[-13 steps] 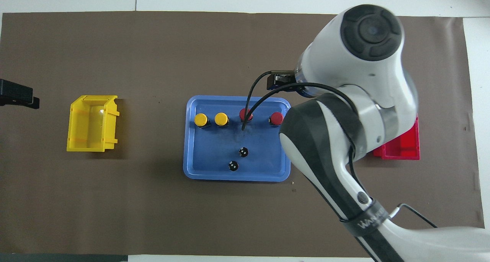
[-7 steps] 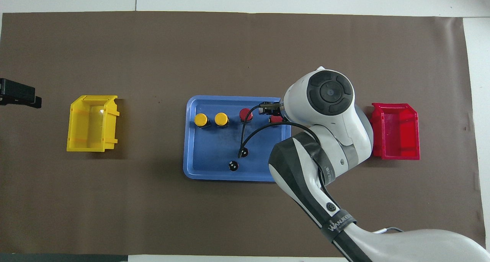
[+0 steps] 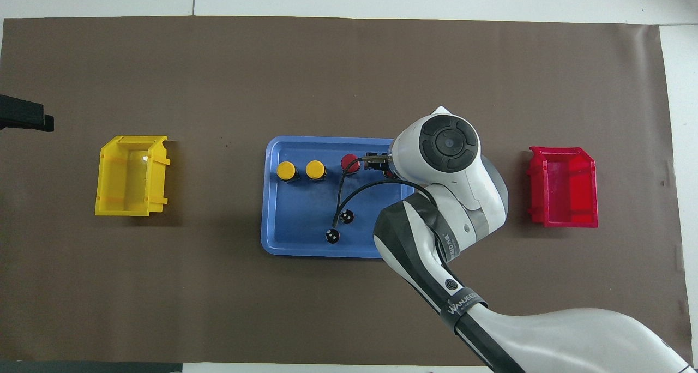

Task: Sort red and yellow buttons by color
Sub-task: 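Grasp the red button with the right gripper and lift it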

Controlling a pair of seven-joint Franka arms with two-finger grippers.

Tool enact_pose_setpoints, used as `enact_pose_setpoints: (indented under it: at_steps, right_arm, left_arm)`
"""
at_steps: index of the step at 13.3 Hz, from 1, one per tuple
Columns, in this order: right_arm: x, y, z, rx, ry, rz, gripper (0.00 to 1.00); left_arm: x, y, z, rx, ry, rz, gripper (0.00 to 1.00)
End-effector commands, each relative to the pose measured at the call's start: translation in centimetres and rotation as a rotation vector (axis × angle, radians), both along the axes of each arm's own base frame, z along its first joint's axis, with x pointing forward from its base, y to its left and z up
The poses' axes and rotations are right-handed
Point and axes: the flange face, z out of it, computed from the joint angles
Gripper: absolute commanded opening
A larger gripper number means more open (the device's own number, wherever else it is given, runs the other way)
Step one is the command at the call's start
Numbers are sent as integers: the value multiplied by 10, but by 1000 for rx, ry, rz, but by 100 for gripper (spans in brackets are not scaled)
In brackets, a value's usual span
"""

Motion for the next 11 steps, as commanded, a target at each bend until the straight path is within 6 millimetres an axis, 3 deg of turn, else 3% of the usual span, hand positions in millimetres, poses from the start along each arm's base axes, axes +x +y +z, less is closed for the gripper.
enact_pose_setpoints:
  at_steps: [1, 8, 11]
  right_arm:
    - [-4, -3, -9, -2, -8, 2, 74]
    - [-5, -1, -21, -25, -23, 31, 67]
    - [-2, 0, -25, -23, -22, 27, 58]
  left_arm:
    - [3, 6, 3, 21, -15, -46, 100]
    - [-1, 5, -4, 14, 14, 36, 100]
    - [-6, 7, -7, 14, 25, 40, 100]
